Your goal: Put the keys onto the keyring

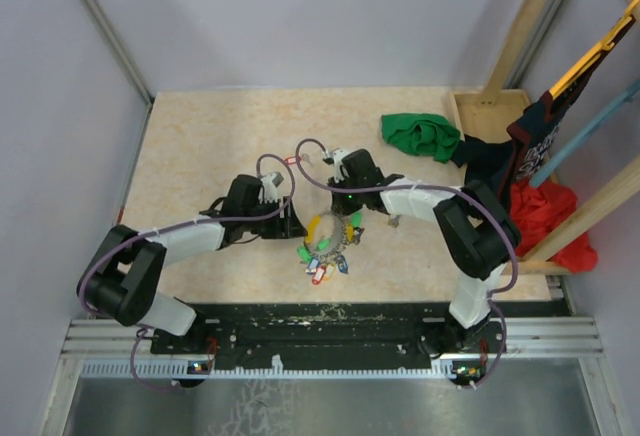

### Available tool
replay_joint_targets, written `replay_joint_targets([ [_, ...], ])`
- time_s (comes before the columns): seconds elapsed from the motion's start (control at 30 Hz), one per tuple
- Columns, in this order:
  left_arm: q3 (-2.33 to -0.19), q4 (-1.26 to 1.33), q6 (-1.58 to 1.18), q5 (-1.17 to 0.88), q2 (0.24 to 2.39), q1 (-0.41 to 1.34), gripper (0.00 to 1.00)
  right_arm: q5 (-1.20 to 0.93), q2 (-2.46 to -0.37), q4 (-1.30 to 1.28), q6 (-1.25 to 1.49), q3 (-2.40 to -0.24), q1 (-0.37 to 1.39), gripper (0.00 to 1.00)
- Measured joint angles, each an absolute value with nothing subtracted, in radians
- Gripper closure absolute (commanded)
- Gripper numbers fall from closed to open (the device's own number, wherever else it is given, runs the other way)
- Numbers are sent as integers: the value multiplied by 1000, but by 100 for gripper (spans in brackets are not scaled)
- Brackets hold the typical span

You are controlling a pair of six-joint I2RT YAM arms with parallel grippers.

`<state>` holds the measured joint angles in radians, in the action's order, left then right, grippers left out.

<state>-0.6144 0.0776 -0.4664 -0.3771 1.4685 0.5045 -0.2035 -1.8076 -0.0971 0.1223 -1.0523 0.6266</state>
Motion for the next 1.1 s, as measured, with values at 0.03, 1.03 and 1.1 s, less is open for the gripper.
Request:
replay_joint_targets([
  [0.03,-614,85,-471,-390,1468,498,30,-204,-1790,-90,122,-1040,627,100],
  [1.03,-736,228,-419,-599,1608,480,67,-273,-1537,93,81,-897,653,100],
  [1.1,-733,239,-412,-611,1607,480,78,-278,-1524,102,80,-889,653,100],
])
